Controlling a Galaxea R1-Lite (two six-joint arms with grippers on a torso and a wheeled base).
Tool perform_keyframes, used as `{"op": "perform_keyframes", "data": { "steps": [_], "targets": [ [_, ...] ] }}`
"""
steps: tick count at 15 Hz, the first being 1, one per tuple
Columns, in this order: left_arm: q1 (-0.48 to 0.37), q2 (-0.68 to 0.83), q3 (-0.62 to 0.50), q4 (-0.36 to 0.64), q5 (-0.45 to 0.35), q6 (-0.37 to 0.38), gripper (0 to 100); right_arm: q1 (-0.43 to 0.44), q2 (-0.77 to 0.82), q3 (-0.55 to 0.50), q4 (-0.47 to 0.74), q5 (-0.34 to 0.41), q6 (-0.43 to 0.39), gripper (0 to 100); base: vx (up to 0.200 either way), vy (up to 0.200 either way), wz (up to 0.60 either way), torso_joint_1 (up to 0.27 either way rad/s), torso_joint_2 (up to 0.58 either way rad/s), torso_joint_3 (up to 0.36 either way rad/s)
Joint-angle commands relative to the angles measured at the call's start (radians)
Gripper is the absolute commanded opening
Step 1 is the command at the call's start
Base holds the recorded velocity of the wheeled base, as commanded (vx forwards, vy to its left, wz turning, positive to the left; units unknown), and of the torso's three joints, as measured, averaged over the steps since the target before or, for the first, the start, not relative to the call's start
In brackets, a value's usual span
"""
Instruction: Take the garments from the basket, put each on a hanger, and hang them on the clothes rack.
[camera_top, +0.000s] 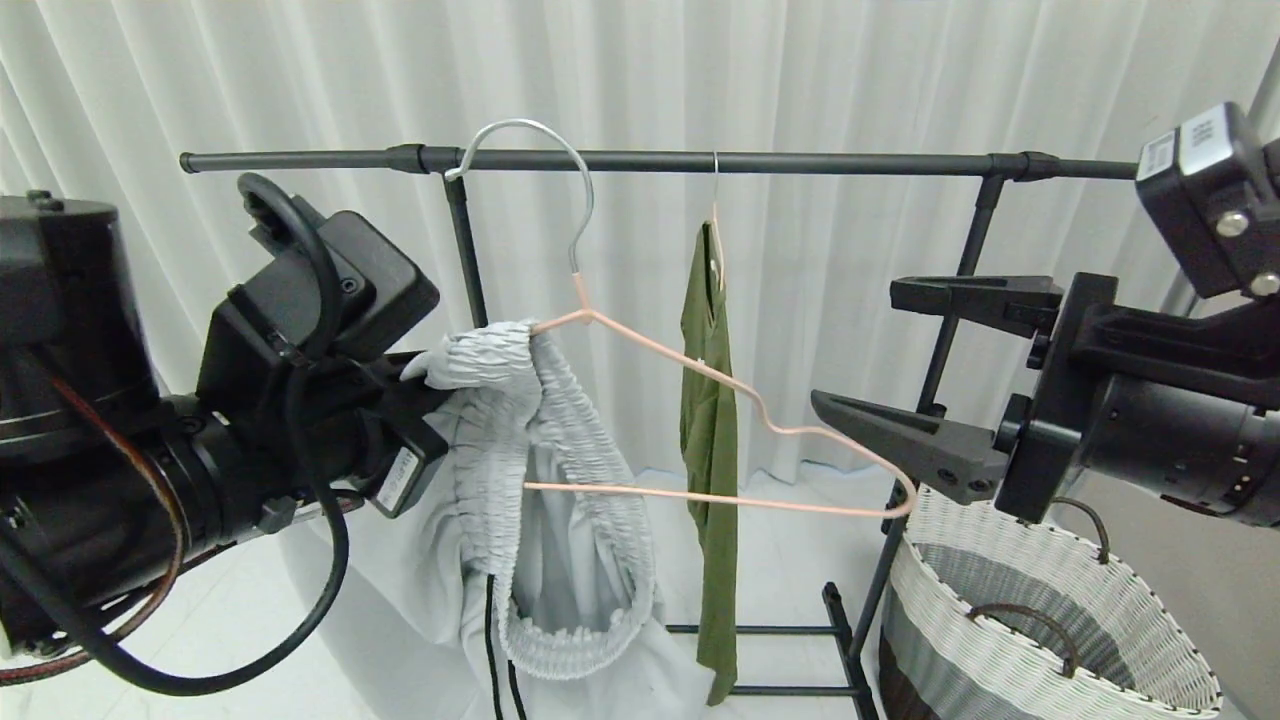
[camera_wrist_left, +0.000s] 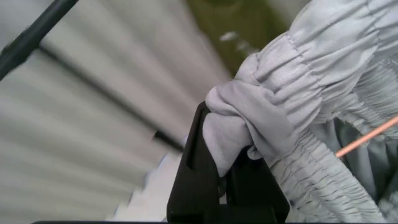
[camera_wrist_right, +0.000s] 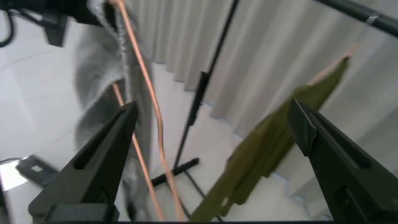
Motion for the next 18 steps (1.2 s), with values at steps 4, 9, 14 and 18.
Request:
{"op": "perform_keyframes", "data": {
  "steps": [4,9,14,18],
  "targets": [
    [0.002,0.027,-0.076,-0.002,0.129,-0.183,0,0.005,0.042,0.001,-0.003,-0.004,-0.001,100,0.0,0.0,0.0,0.0,0.0,0.0],
    [-0.003,0.033,-0.143,-0.002,0.169,-0.285,0,0.065,0.092,0.001,-0.023,-0.01,0.02,100,0.0,0.0,0.0,0.0,0.0,0.0],
    [-0.077,0.036,-0.192,-0.026,0.164,-0.34,0,0.107,0.195,-0.027,-0.023,-0.142,0.184,100,0.0,0.0,0.0,0.0,0.0,0.0],
    [-0.101,0.05,-0.194,-0.058,0.152,-0.337,0,0.116,0.296,-0.114,-0.024,-0.177,0.261,100,0.0,0.0,0.0,0.0,0.0,0.0]
  ]
}}
